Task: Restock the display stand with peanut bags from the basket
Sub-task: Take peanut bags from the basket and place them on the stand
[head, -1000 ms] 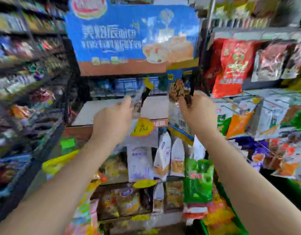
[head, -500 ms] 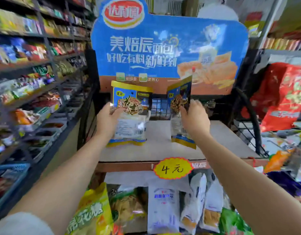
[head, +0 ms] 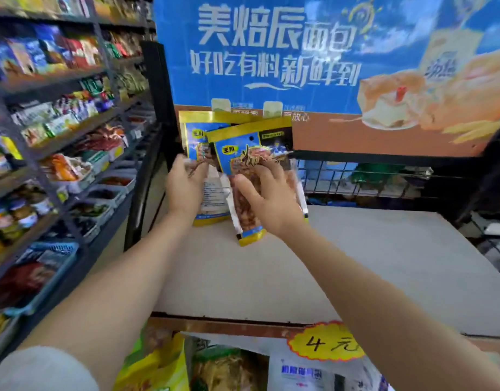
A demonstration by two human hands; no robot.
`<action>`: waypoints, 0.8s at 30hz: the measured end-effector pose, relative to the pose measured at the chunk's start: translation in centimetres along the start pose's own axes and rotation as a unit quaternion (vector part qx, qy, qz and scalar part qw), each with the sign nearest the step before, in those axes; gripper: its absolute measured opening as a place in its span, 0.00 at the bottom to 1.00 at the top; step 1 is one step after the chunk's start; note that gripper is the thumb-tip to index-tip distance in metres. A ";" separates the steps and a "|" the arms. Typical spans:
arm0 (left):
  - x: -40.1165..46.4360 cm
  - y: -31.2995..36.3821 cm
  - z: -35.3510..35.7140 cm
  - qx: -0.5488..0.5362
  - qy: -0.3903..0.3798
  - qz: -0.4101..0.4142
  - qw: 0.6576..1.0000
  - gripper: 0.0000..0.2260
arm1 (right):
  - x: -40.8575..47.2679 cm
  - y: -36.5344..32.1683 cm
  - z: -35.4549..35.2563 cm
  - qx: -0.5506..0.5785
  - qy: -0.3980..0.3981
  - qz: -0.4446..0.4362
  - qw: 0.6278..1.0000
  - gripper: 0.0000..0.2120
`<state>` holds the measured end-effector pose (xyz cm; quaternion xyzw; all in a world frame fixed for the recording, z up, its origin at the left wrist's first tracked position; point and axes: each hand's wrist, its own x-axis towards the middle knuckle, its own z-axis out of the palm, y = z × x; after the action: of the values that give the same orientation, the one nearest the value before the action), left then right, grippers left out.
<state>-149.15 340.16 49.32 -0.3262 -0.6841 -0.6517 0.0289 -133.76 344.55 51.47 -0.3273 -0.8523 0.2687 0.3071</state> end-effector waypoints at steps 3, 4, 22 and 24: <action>-0.7 0.5 -0.3 -0.017 -0.012 -0.060 0.998 0.09 | 1.1 2.3 -1.6 -0.094 0.099 0.047 0.990 0.28; -1.0 0.6 -0.5 -0.005 -0.023 -0.075 0.997 0.13 | 1.2 3.0 -1.8 -0.123 0.101 0.064 0.985 0.30; -1.1 -0.4 -2.2 0.118 -0.135 -0.063 0.982 0.15 | 2.1 3.7 -1.4 0.195 0.124 0.156 0.960 0.15; -1.5 -0.4 -2.5 0.123 -0.129 -0.072 0.981 0.14 | 1.7 3.7 -1.7 0.206 0.120 0.145 0.960 0.15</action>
<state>-149.13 337.26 48.62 -0.3514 -0.7787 -0.5154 -0.0670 -132.17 348.58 50.80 -0.4071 -0.6790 0.4387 0.4252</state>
